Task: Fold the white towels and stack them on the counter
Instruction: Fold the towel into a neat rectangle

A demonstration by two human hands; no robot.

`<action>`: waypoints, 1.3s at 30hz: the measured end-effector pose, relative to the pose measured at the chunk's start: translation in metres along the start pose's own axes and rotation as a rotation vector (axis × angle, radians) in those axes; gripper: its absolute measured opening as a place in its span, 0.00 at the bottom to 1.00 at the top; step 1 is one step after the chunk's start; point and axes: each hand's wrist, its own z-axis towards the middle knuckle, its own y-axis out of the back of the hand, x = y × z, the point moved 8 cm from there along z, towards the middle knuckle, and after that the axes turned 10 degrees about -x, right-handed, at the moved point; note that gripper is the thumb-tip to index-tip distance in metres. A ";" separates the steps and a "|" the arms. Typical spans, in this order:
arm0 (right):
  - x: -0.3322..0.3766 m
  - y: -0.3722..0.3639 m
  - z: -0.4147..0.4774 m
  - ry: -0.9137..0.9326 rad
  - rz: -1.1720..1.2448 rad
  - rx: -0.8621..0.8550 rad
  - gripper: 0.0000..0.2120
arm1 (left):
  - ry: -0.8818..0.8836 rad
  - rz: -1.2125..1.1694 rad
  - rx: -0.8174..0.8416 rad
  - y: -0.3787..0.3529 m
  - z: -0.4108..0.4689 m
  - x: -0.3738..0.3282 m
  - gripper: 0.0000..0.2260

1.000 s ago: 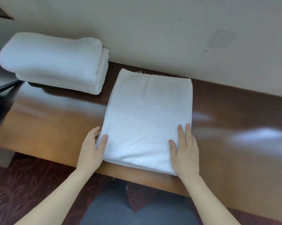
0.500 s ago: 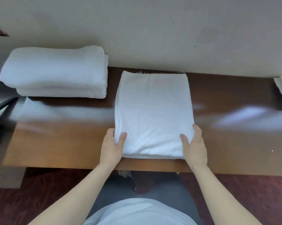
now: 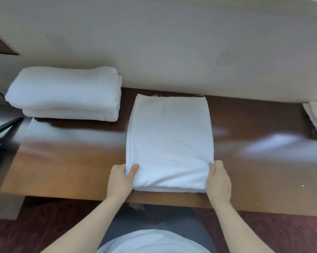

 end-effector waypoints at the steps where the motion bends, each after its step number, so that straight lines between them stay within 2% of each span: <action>1: 0.000 -0.001 0.001 0.026 -0.041 -0.024 0.10 | -0.005 0.023 -0.012 0.001 -0.001 0.000 0.18; 5: 0.005 0.002 0.002 0.059 -0.211 -0.089 0.18 | -0.002 0.047 -0.074 0.002 -0.005 -0.004 0.20; 9: 0.007 0.000 -0.009 0.118 -0.228 -0.006 0.27 | 0.043 0.009 -0.067 -0.004 -0.014 0.001 0.18; 13: 0.003 -0.006 -0.003 0.211 -0.217 0.057 0.22 | 0.035 0.003 -0.029 -0.002 -0.020 -0.004 0.16; 20: -0.015 -0.005 0.008 0.060 -0.009 0.227 0.14 | -0.003 0.095 -0.107 -0.001 -0.021 0.000 0.22; 23: -0.012 -0.002 0.009 0.071 0.027 0.230 0.15 | 0.059 0.063 -0.173 0.000 -0.023 0.004 0.17; 27: -0.018 -0.001 0.006 0.049 -0.017 0.232 0.16 | 0.190 0.006 -0.080 -0.006 -0.023 0.005 0.23; 30: -0.021 -0.003 -0.001 0.058 -0.081 0.276 0.20 | 0.236 0.021 0.028 -0.012 -0.020 0.007 0.22; 37: -0.019 0.010 -0.002 -0.014 0.153 0.341 0.18 | 0.185 -0.221 0.105 -0.009 -0.023 -0.005 0.12; 39: -0.021 0.012 -0.005 -0.008 0.181 0.354 0.18 | 0.206 -0.287 0.175 -0.011 -0.024 -0.004 0.14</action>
